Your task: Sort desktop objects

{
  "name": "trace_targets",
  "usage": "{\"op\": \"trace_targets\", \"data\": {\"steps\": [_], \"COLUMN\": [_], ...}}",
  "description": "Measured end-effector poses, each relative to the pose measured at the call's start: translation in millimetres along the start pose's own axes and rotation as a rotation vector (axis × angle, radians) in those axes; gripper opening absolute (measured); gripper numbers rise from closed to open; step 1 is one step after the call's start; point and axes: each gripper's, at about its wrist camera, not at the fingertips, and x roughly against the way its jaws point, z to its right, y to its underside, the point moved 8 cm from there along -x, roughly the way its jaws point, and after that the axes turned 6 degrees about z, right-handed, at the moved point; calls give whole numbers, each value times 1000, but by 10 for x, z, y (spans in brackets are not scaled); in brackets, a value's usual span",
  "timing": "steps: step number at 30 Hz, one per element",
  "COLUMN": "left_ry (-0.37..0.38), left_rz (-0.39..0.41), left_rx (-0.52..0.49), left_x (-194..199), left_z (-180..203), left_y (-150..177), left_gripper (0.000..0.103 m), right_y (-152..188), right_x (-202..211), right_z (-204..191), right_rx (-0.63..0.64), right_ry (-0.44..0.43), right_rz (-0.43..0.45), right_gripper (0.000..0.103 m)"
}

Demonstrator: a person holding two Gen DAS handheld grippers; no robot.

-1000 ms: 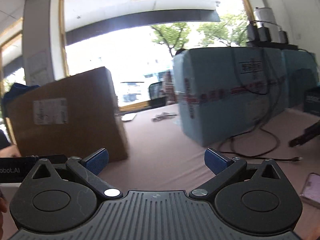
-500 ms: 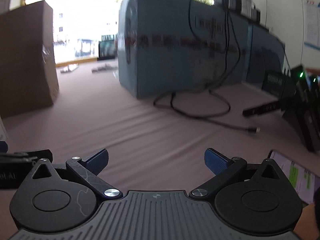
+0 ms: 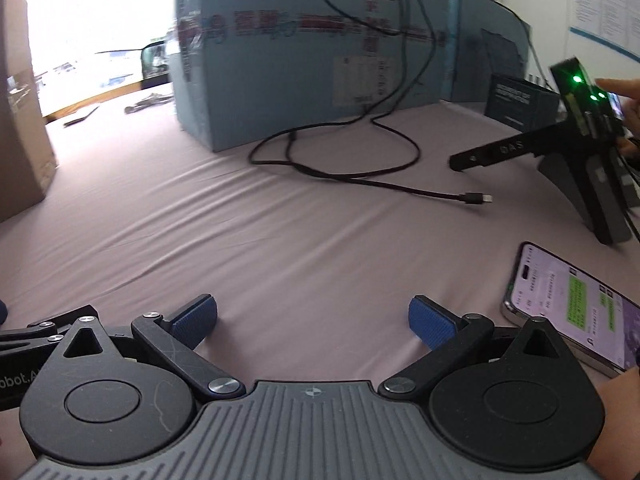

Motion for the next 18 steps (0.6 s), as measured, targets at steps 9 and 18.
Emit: {"op": "trace_targets", "data": {"steps": [9, 18], "left_ry": [-34, -35], "left_rz": [9, 7], "left_rx": [17, 11], "left_x": [-136, -135], "left_z": [19, 12], "left_y": [-72, -70], "left_gripper": [103, 103], "right_y": [-40, -47], "right_x": [-81, -94], "right_z": [59, 63], "right_rx": [-24, -24], "right_ry": [38, 37], "right_rz": [-2, -4], "right_gripper": [103, 103]}}
